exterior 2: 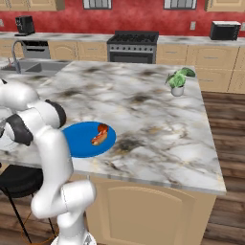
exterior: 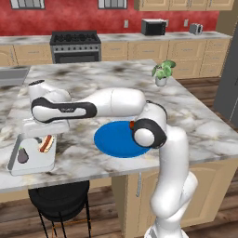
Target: Place one cooked food and one vegetable from the large plate to each tupperware container.
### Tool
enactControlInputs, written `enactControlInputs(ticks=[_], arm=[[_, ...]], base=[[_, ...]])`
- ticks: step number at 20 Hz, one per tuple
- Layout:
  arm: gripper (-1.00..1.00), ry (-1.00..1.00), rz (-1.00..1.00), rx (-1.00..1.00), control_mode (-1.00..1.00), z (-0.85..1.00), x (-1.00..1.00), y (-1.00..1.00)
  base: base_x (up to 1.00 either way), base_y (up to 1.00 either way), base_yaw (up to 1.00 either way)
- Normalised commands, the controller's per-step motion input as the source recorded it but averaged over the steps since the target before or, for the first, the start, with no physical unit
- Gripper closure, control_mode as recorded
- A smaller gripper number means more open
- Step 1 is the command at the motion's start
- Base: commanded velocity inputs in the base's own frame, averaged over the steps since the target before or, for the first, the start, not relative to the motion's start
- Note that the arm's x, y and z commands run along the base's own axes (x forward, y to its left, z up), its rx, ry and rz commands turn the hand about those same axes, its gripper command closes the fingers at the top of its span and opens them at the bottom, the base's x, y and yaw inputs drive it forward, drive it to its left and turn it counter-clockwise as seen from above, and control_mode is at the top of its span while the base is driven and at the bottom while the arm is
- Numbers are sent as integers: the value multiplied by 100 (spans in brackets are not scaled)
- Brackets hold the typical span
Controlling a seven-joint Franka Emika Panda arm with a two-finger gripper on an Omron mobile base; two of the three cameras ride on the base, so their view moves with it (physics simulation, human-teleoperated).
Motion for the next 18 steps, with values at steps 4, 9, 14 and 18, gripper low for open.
enactControlInputs(ticks=[4,9,14,18], arm=[[-100,11,0,-5,-100,33,0,-100],[-100,1,0,0,-100,5,0,-100],[-100,0,0,0,-100,0,0,-100],[-100,0,0,0,-100,-6,0,-100]], base=[[0,0,0],[0,0,0],[0,0,0],[0,0,0]])
